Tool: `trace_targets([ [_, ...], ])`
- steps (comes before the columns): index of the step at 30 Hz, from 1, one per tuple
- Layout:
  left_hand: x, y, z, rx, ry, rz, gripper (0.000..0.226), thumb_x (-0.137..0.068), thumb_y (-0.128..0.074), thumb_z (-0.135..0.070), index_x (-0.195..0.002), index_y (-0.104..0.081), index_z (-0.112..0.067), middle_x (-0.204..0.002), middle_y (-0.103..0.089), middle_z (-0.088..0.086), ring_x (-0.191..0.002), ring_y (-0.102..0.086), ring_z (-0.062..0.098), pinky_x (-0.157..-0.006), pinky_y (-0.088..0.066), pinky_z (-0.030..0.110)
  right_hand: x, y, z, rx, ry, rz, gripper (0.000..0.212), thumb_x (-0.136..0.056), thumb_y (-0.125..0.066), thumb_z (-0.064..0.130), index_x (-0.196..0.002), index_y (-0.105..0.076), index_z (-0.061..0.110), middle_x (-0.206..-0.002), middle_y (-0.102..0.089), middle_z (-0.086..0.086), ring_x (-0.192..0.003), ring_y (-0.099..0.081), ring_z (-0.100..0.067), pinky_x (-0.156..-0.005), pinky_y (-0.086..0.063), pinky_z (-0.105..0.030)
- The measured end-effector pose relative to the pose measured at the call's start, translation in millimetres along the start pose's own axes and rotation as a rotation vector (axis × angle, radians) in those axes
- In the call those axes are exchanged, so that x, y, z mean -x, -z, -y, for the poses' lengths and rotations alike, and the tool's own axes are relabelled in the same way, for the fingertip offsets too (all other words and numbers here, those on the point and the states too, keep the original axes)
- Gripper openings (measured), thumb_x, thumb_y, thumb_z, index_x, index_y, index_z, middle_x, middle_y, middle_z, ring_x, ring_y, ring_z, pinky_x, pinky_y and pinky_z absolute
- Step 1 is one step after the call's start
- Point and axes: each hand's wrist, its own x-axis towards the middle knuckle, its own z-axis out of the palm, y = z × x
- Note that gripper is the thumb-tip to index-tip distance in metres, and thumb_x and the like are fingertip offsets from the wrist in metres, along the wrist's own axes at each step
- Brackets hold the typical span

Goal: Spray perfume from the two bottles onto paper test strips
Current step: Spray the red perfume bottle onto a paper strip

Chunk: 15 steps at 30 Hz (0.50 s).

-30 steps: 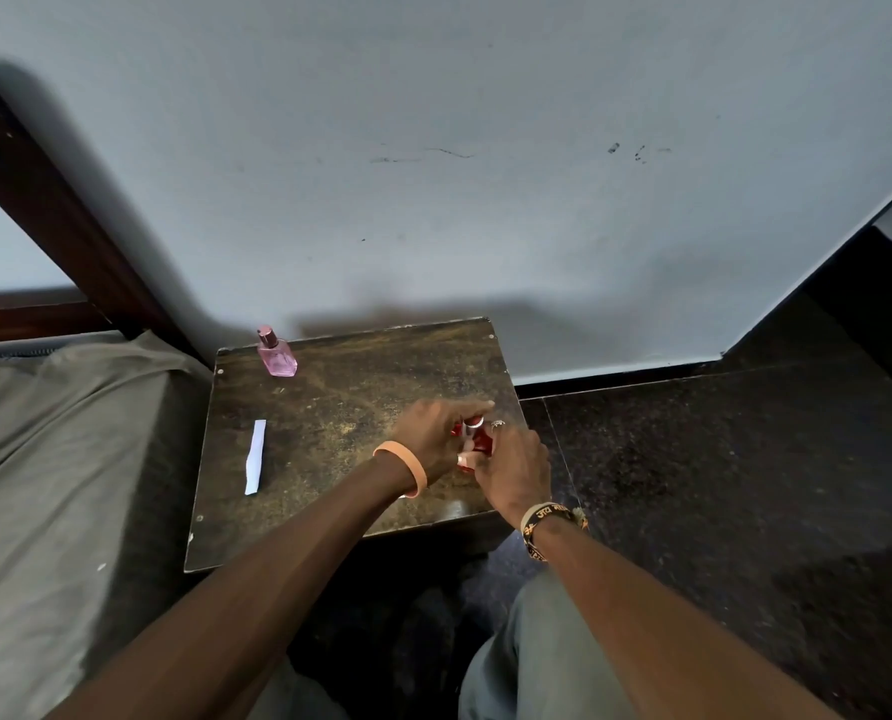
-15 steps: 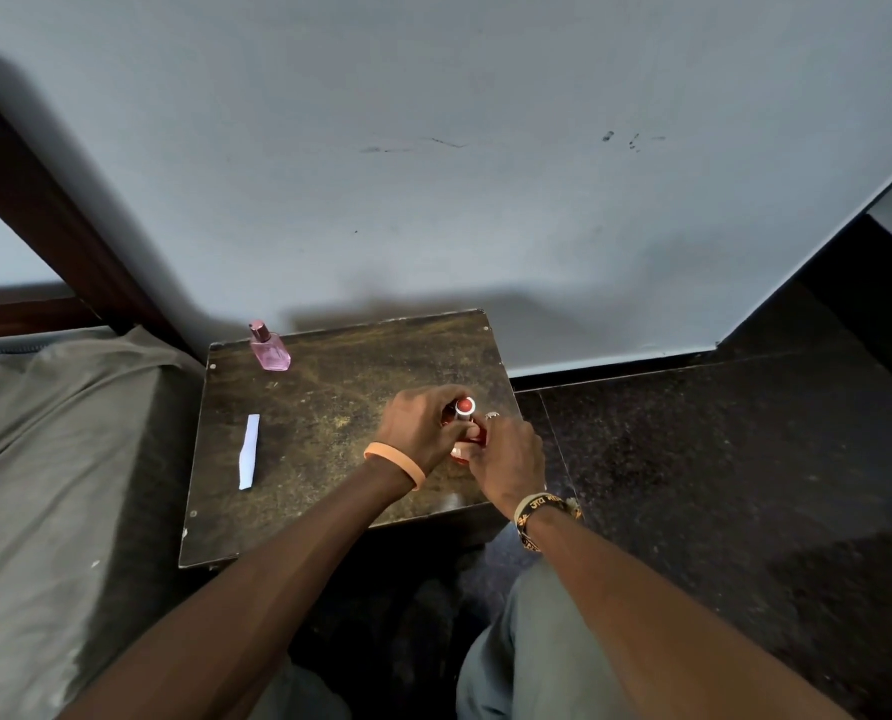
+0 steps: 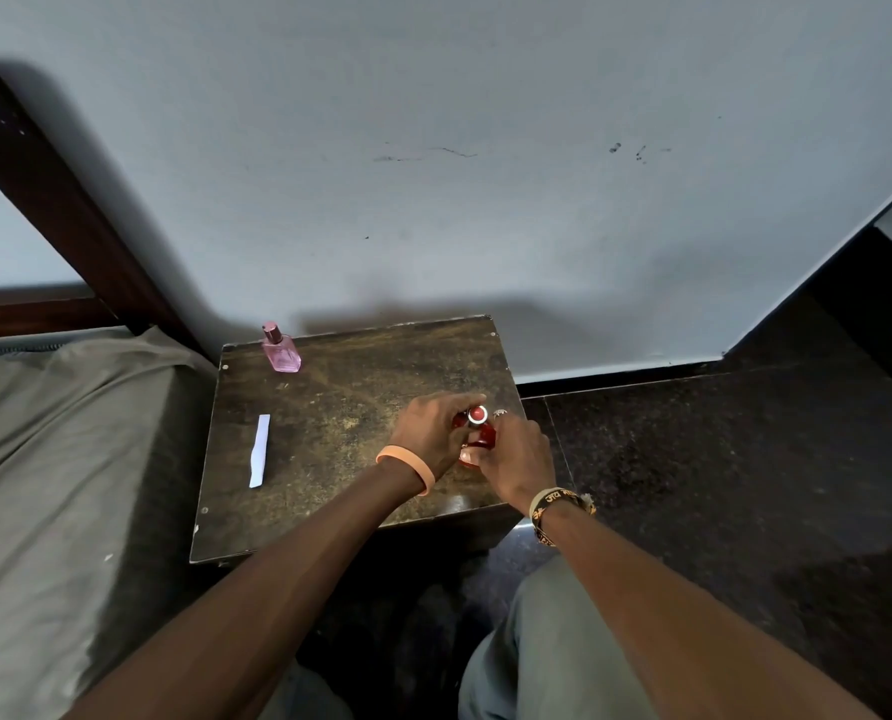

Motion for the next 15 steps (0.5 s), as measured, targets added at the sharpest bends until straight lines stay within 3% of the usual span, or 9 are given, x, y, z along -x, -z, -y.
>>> trace_targets([
  [6, 1.7, 4.9, -3.4, 0.080, 0.079, -0.016, 0.045, -0.080, -0.070, -0.009, -0.123, -0.064, -0.020, -0.114, -0.070, 0.001, -0.103, -0.066, 0.016, -0.092, -0.052, 0.032, 5.2, 5.7, -0.1, -0.001, 0.058, -0.060, 0.052, -0.082, -0.079, 0.034, -0.129, -0.060, 0.021, -0.110, -0.070, -0.002, -0.104, -0.066, -0.021, -0.089, -0.056, -0.034],
  [10, 1.8, 13.6, -10.2, 0.132, 0.104, -0.037, 0.044, -0.080, -0.069, -0.007, -0.123, -0.062, -0.018, -0.109, -0.072, 0.001, -0.097, -0.068, 0.015, -0.089, -0.053, 0.030, 8.9, 14.9, 4.9, -0.013, 0.136, -0.110, 0.056, -0.086, -0.075, 0.032, -0.137, -0.056, 0.023, -0.123, -0.064, -0.002, -0.115, -0.061, -0.019, -0.097, -0.051, -0.032],
  [15, 4.6, 29.2, -16.6, 0.196, 0.095, -0.086, 0.032, -0.077, -0.072, -0.007, -0.106, -0.065, -0.017, -0.099, -0.073, -0.002, -0.088, -0.069, 0.011, -0.083, -0.057, 0.032, 16.0, 24.6, 13.9, -0.074, 0.212, -0.167, 0.046, -0.088, -0.072, 0.020, -0.133, -0.060, 0.016, -0.124, -0.058, -0.003, -0.115, -0.058, -0.019, -0.098, -0.050, -0.031],
])
